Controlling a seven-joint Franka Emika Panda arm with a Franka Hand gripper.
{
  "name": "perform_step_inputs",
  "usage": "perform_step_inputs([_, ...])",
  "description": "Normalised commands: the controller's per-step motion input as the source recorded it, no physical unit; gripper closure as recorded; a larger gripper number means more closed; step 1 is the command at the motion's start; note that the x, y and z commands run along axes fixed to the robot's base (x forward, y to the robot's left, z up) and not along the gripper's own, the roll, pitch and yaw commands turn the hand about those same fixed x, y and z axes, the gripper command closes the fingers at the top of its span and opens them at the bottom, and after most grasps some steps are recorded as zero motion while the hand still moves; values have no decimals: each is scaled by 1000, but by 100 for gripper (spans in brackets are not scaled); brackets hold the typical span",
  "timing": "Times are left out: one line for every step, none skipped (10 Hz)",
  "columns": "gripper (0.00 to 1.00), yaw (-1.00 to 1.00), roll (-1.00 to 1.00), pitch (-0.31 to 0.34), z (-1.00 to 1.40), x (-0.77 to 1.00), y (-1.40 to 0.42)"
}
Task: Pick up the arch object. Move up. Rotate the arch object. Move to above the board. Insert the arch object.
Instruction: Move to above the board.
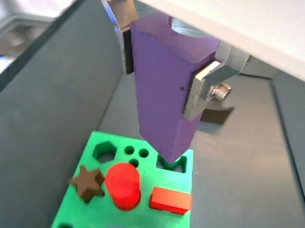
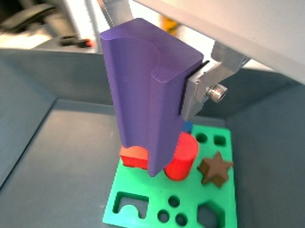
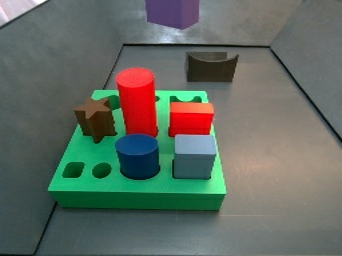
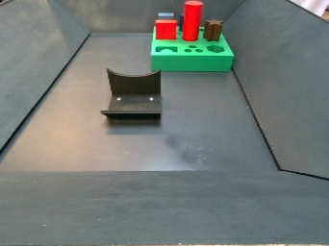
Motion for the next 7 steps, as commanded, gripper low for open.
perform_step_inputs([100, 1000, 41, 183, 39, 84, -79])
perform_step_inputs([100, 1000, 47, 203, 31, 81, -58])
perform_step_inputs([100, 1000, 54, 222, 26, 78, -52])
perform_step_inputs([100, 1000, 60, 238, 27, 75, -44])
perform_step_inputs([100, 1000, 75, 280, 24, 73, -39])
perform_step_inputs([100, 695, 71, 239, 25, 76, -37])
perform_step_inputs([100, 443, 66, 199, 25, 77, -34])
